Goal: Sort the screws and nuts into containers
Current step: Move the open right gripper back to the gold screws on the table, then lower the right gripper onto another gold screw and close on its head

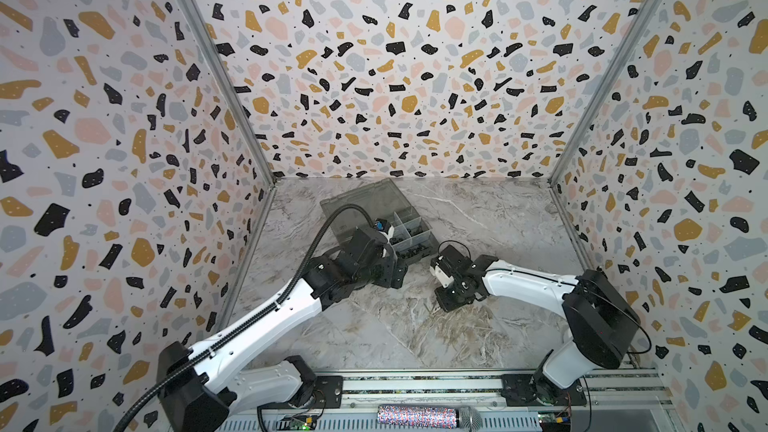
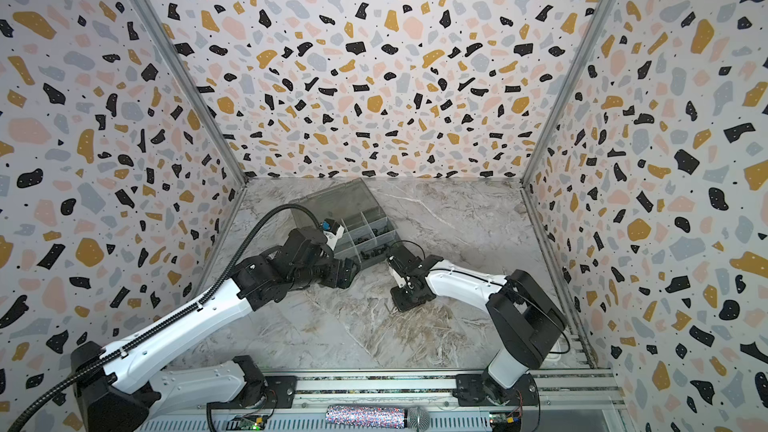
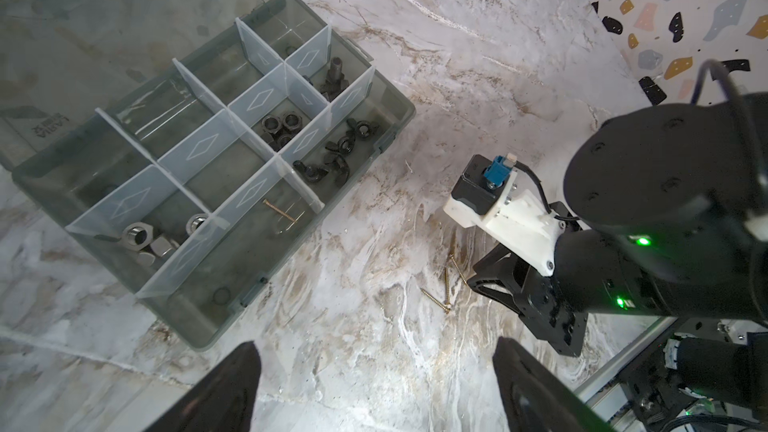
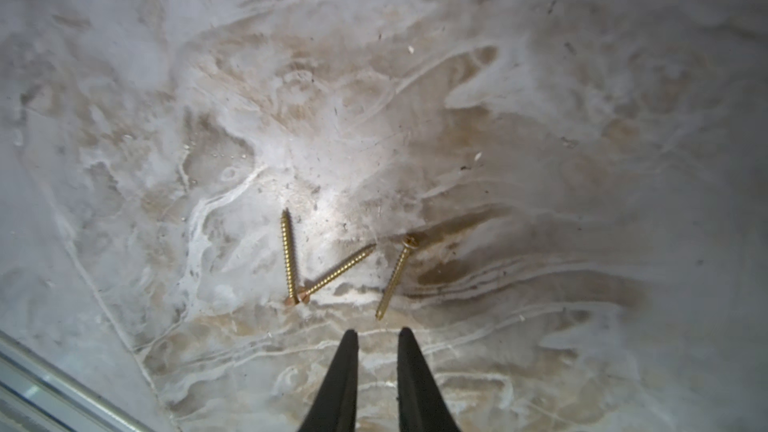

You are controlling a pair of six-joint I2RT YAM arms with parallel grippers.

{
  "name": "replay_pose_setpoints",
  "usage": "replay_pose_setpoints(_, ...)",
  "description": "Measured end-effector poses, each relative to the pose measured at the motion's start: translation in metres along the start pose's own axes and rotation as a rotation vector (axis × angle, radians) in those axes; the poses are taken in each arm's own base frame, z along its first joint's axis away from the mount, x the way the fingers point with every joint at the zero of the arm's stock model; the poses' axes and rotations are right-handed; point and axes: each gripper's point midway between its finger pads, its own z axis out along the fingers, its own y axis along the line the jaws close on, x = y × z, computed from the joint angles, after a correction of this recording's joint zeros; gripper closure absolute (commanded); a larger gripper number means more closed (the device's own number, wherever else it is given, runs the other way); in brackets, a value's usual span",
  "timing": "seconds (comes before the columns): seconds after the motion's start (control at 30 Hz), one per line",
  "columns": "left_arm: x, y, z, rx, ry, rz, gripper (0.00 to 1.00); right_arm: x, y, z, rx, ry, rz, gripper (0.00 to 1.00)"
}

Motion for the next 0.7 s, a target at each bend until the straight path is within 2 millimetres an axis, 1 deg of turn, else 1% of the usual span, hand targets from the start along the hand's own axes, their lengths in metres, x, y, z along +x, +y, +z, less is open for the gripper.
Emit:
replay_pose_setpoints(0.1,0.012,0.008,-0.004,-0.024,0.013,0.001,0.11,0.000,-0.001,0.010,0.011,0.025,0.001,0.79)
replay_pose_setpoints(0.2,0.020,0.016,-0.009,-0.046,0.018,0.002,0.10,-0.006,0.000,0.012,0.021,0.026,0.003,0.79)
replay_pose_setpoints(0.37,0.023,0.022,-0.018,-0.066,0.003,0.002,0.10,-0.017,0.000,0.015,0.037,0.021,0.004,0.80)
replay_pose_setpoints(0.53,0.025,0.026,-0.021,-0.082,-0.006,0.002,0.10,-0.021,0.001,0.017,0.046,0.039,0.011,0.87)
replay_pose_setpoints(0.7,0.029,0.031,-0.021,-0.098,-0.003,0.004,0.09,-0.023,0.001,0.017,0.058,0.052,0.021,0.99)
